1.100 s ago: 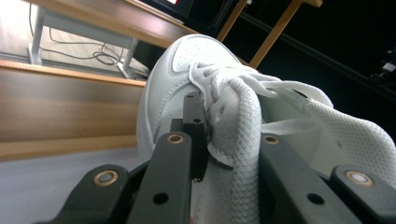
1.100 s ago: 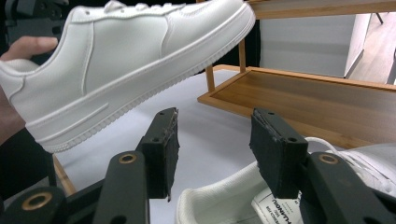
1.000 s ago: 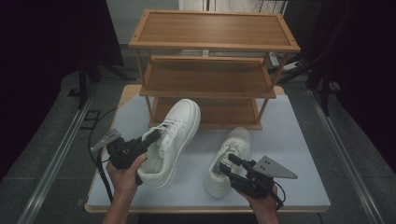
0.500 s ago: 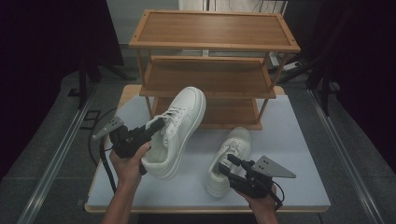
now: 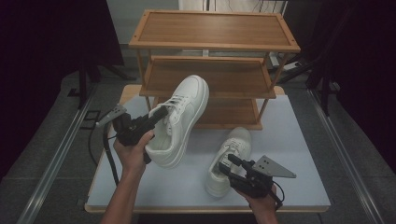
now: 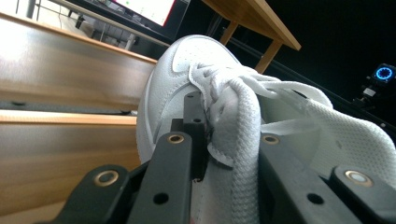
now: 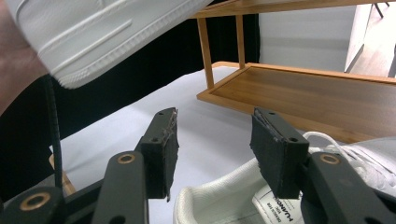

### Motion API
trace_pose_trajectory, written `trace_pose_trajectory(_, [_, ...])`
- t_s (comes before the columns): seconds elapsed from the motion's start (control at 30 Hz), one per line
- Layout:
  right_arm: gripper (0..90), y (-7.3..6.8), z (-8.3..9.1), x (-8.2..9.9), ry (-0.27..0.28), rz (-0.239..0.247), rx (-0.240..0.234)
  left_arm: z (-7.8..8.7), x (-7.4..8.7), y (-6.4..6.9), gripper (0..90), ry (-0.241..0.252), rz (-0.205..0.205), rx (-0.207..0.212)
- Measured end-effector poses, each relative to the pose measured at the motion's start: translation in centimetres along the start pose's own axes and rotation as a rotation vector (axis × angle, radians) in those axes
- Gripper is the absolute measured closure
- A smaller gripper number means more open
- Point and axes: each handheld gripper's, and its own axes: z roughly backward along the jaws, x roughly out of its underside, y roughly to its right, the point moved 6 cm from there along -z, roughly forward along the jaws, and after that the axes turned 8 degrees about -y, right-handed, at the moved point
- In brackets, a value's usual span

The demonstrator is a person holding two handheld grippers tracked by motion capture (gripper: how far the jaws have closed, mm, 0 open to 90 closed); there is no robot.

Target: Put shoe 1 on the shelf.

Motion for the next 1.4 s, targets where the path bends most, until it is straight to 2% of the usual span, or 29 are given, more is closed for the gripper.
trace_pose_trajectory(0.13, [50.9,0.1,0.1,-0.1,0.004,-0.006,0.004,-0.6,-1.2,-0.2,82.0,0.005,-0.003,-0.012])
trace_pose_trajectory(0.3, [50.6,0.3,0.1,-0.1,0.007,-0.01,0.005,-1.4,-2.2,-0.8,82.1,0.013,0.023,-0.014])
trace_pose_trajectory(0.63, [50.7,0.3,0.0,0.0,0.003,-0.011,0.002,-3.3,-3.4,-1.9,82.0,0.012,0.041,-0.069])
trace_pose_trajectory(0.87, [50.6,0.4,0.1,0.0,0.004,-0.018,0.0,-5.0,-4.8,-2.7,82.0,0.014,0.038,-0.105])
trace_pose_trajectory(1.0, [50.6,0.4,0.1,0.0,0.007,-0.02,-0.005,-6.0,-5.2,-2.9,82.0,0.017,0.045,-0.121])
trace_pose_trajectory(1.1, [50.8,0.2,0.4,-0.2,0.021,-0.033,-0.027,-6.7,-5.6,-3.1,82.0,0.019,0.051,-0.133])
trace_pose_trajectory(1.4, [50.7,0.2,0.7,-0.4,0.031,-0.038,-0.027,-8.5,-6.8,-3.6,81.9,0.028,0.056,-0.192])
